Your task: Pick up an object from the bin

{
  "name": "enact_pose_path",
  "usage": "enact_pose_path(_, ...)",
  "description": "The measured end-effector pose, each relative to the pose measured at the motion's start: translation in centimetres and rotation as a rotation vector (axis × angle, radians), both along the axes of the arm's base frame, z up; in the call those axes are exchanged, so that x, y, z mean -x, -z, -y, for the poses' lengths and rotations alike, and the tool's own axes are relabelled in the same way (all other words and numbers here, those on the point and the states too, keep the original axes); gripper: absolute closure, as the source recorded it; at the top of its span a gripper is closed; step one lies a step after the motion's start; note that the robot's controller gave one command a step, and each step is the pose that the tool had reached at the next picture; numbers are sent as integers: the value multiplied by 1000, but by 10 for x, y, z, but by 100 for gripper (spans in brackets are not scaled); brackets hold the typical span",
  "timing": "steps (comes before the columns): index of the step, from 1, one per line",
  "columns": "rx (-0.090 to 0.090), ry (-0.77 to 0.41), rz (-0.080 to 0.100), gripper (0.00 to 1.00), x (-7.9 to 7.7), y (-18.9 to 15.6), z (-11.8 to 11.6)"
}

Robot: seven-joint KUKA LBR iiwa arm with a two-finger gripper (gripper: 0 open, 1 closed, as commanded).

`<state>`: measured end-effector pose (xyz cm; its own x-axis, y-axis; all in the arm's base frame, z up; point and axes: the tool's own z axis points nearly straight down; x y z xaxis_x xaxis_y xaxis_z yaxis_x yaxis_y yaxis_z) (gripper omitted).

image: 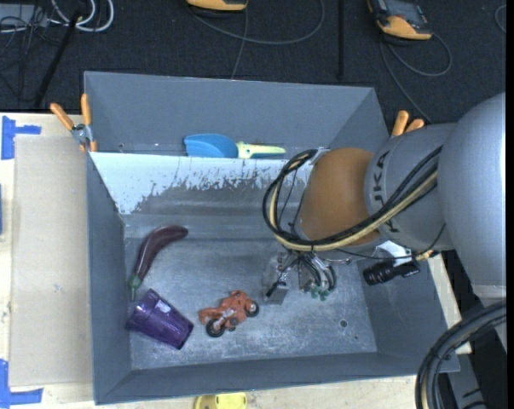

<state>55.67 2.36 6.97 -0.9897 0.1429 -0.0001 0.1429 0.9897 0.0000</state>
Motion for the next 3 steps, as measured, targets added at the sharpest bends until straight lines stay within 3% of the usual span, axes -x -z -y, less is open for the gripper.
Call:
enact_pose_path(1, 0, 0, 0, 100, 0, 0, 0)
enact_pose_path(2, 0, -265, 2, 0, 50, -82, 15)
enact_pose_path(3, 0, -265, -1, 0, 51, -79, 14)
